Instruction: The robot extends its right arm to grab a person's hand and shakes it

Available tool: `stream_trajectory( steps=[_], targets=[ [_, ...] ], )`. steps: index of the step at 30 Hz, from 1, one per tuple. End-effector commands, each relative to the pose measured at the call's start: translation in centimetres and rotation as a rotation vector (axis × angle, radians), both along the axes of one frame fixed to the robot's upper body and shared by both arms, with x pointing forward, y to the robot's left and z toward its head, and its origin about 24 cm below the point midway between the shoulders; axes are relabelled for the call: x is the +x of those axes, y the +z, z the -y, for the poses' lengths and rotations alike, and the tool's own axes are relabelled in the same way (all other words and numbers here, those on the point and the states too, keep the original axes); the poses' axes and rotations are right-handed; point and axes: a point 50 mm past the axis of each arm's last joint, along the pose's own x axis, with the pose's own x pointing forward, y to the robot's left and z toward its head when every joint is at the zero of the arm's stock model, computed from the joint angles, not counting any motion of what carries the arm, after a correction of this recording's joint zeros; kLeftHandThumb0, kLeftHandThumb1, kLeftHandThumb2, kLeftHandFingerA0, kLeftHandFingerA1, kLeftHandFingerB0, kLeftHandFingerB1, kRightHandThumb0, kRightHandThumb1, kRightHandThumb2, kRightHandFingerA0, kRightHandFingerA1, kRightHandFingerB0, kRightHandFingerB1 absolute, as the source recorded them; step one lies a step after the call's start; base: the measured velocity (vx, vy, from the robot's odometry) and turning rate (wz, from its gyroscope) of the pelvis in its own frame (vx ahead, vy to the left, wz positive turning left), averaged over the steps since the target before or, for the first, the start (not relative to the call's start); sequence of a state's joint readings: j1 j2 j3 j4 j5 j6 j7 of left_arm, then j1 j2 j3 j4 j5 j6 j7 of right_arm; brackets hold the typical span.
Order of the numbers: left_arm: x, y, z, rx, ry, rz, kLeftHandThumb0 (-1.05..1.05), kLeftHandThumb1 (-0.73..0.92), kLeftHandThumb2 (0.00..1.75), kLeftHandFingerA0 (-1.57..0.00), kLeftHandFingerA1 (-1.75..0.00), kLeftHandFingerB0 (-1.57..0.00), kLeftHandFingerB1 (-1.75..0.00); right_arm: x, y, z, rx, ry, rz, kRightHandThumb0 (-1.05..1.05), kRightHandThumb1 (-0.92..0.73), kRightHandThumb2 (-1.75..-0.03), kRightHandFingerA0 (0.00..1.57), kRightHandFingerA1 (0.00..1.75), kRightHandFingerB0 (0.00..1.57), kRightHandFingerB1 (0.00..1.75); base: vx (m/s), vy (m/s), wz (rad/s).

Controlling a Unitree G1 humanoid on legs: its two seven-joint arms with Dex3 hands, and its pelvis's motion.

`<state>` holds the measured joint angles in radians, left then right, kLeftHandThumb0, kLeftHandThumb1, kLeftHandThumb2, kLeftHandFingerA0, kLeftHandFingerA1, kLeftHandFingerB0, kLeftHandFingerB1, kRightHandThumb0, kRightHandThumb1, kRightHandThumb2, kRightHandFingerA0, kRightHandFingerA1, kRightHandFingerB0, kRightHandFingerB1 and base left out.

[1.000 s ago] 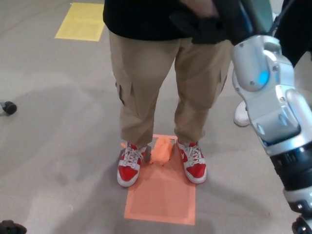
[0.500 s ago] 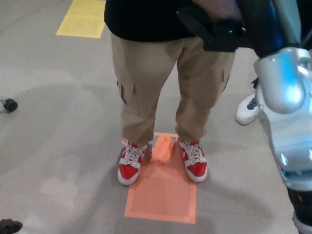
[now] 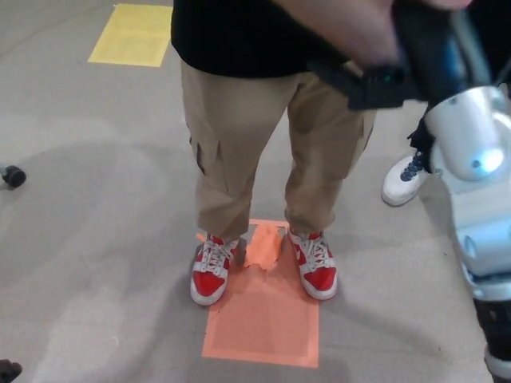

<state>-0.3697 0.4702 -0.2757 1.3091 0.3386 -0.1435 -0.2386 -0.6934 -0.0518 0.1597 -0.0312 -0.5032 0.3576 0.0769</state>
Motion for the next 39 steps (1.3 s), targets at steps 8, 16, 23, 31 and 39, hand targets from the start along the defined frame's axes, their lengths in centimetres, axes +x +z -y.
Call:
stream_trajectory(
  steps=[8,16,23,31,39],
  targets=[
    [-0.7,0.4,-0.9,-0.174,0.141,0.058,-0.87,0.60,0.60,0.00,0.00,0.00,0.00,4.6,-14.3,0.3,-0.225,-0.131,-0.524,-0.42,-0.56,-0.56,0.64,0.51,0.54,0.44,0.00,0.000,0.00],
    [-1.2,-0.1,-0.6,-0.210,0.170,0.055,-0.81,0.57,0.58,0.00,0.00,0.00,0.00,3.4,-18.1,-0.3,-0.324,-0.104,-0.659,-0.44,-0.56,-0.55,0.66,0.52,0.58,0.45,0.00,0.000,0.00],
    [-1.6,-0.4,-0.5,-0.233,0.179,0.041,-0.86,0.44,0.79,0.00,0.00,0.00,0.00,3.0,-19.0,-0.1,-0.320,-0.025,-0.797,-0.88,-0.51,-0.87,0.00,0.00,0.00,0.00,0.00,0.000,0.00],
    [-1.0,-0.1,-0.3,-0.233,0.148,0.062,-0.88,0.46,0.80,0.00,0.00,0.00,0.00,3.7,-16.5,1.6,-0.264,-0.020,-0.637,-0.99,-0.67,-1.02,0.00,0.00,0.00,0.00,0.00,0.000,0.00],
    [-2.2,-0.6,-0.7,-0.231,0.164,0.042,-0.90,0.61,0.61,0.00,0.00,0.00,0.00,-0.2,-12.8,2.7,-0.276,0.059,-0.458,-0.97,-0.70,-1.03,0.00,0.00,0.00,0.00,0.00,0.000,0.00]
  ],
)
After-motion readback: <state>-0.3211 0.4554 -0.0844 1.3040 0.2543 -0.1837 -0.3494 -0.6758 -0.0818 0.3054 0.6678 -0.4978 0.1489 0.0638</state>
